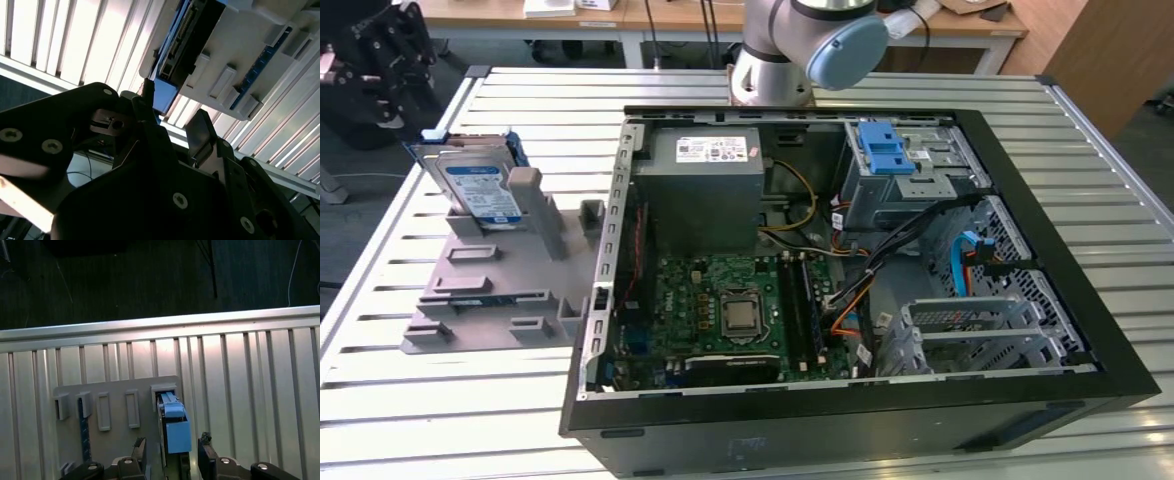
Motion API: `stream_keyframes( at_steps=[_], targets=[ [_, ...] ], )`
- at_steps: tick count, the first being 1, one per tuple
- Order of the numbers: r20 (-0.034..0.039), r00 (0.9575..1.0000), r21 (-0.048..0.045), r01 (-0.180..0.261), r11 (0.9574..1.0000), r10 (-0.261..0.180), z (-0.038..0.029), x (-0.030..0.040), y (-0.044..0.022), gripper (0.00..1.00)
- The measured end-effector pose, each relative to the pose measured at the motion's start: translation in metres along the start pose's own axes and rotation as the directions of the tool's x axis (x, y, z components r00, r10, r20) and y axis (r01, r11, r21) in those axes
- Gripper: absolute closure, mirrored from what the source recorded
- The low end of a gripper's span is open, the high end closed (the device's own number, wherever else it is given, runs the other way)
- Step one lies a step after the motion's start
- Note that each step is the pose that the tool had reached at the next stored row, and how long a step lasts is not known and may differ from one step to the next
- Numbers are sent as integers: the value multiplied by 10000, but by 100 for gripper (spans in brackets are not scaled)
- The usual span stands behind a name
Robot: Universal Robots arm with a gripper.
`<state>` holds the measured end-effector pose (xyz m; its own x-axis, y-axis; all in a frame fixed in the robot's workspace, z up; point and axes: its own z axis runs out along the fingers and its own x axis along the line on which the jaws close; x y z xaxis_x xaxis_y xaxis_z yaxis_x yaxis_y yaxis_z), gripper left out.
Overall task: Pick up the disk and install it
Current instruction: 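Pick up the disk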
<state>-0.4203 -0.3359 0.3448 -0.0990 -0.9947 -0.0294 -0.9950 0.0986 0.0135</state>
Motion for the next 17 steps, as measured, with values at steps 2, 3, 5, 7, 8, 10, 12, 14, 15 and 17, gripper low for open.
stream_keyframes(
  at_steps=[2,3,5,7,8,10,12,14,15,17],
  targets=[
    [1,10000,4,36,10000,-36,19,1,0,47],
    [0,10000,2,48,10000,-48,31,1,1,47],
    [0,10000,3,51,10000,-51,60,-1,7,47],
    [-4,10000,1,52,10000,-52,80,-9,9,47],
    [-5,10000,2,52,10000,-52,92,-14,10,47],
    [-4,10000,3,53,10000,-53,120,-20,12,47],
    [-4,10000,4,53,10000,-53,152,-23,16,47],
    [-4,10000,8,53,10000,-53,184,-24,21,47],
    [-3,10000,10,53,10000,-53,201,-24,23,47],
    [-3,10000,15,63,10000,-63,236,-23,25,47]
  ],
)
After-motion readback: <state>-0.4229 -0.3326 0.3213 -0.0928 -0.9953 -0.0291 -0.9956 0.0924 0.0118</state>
